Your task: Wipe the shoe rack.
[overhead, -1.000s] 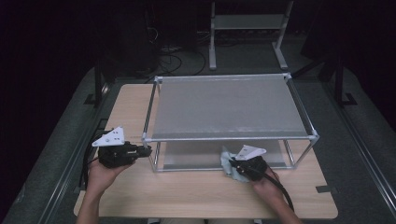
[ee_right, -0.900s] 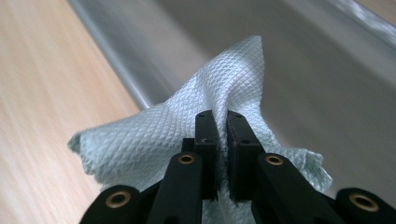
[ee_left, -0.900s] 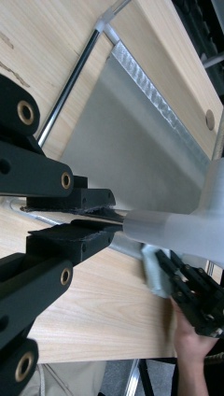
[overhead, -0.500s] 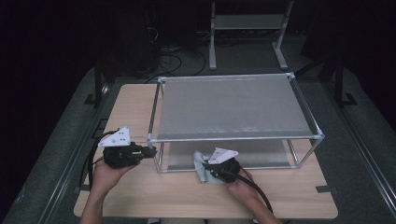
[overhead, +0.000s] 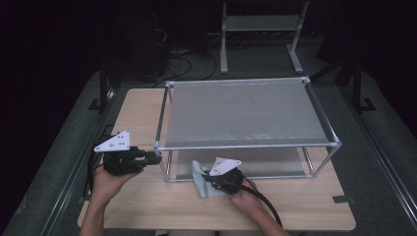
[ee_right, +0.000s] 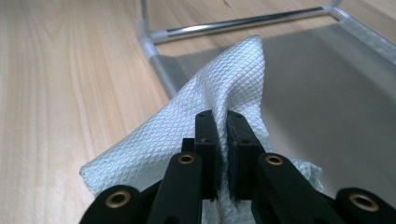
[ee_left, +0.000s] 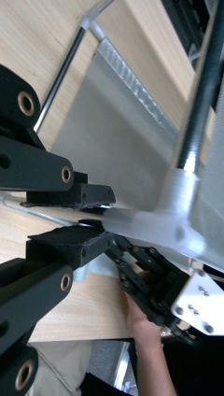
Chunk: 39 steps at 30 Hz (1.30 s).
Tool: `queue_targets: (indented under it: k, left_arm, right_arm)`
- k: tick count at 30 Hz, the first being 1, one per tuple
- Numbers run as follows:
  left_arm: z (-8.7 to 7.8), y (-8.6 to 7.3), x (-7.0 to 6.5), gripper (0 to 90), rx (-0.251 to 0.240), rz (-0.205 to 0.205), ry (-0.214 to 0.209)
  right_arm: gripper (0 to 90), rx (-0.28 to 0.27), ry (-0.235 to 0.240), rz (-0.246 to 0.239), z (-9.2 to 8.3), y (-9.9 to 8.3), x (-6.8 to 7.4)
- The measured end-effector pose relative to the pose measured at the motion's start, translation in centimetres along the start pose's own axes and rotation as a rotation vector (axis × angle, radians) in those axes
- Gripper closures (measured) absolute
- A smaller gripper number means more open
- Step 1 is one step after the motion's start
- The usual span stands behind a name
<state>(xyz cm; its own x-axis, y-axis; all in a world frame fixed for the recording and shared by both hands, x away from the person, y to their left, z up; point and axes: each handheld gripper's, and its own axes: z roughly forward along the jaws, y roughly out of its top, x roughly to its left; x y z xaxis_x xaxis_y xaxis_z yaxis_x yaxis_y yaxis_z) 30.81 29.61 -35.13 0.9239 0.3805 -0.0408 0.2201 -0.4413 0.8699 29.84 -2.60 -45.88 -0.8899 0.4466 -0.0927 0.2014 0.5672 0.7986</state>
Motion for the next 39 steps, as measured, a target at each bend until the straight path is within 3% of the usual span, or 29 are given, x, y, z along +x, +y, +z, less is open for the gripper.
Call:
queue_targets:
  k: [6, 10, 15, 19, 21, 23, 26, 31, 33, 37, 39]
  left_arm:
    - [-0.3, 0.1, 0.0, 79.2, 0.0, 0.008, -0.002]
    - [-0.3, 0.2, 0.0, 79.5, 0.003, 0.013, -0.003]
    - [-0.3, 0.4, -0.1, 80.9, 0.022, 0.03, 0.005]
    - [-0.3, 0.5, 0.0, 79.4, 0.024, 0.019, -0.012]
    - [-0.5, 0.6, 0.0, 76.5, -0.013, 0.004, -0.019]
    - [-0.9, 0.9, 0.0, 75.5, -0.038, 0.006, -0.023]
    - [-1.1, 1.0, -0.2, 79.1, -0.027, 0.03, -0.002]
    - [-1.0, 1.0, -0.2, 79.9, -0.029, 0.031, 0.001]
    - [-1.0, 1.0, -0.3, 80.0, -0.031, 0.034, -0.001]
    - [-0.9, 1.1, -0.4, 80.0, -0.026, 0.039, 0.0]
    - [-0.9, 1.1, -0.4, 80.0, -0.022, 0.04, 0.003]
  right_arm:
    - [84.0, 0.021, 0.011, -0.036, 1.0, 0.4, 0.6]
    - [84.1, -0.03, 0.003, -0.095, 0.8, 1.0, 1.4]
    - [84.2, -0.104, 0.027, -0.139, 0.4, 3.8, 2.6]
    - [84.2, -0.155, 0.026, -0.179, 0.0, 6.4, 3.4]
    - [84.2, -0.182, 0.004, -0.192, -0.2, 7.7, 3.9]
    - [84.2, -0.205, -0.011, -0.199, -0.3, 8.7, 4.2]
    - [84.3, -0.208, -0.02, -0.19, 0.4, 9.4, 4.2]
    - [84.3, -0.12, -0.002, -0.167, 3.2, 8.1, 4.1]
    - [84.3, -0.145, 0.004, -0.154, 2.8, 8.0, 4.3]
    - [84.4, -0.223, -0.017, -0.183, 0.8, 9.4, 4.6]
    - [84.6, -0.223, -0.023, -0.182, 0.7, 9.7, 4.4]
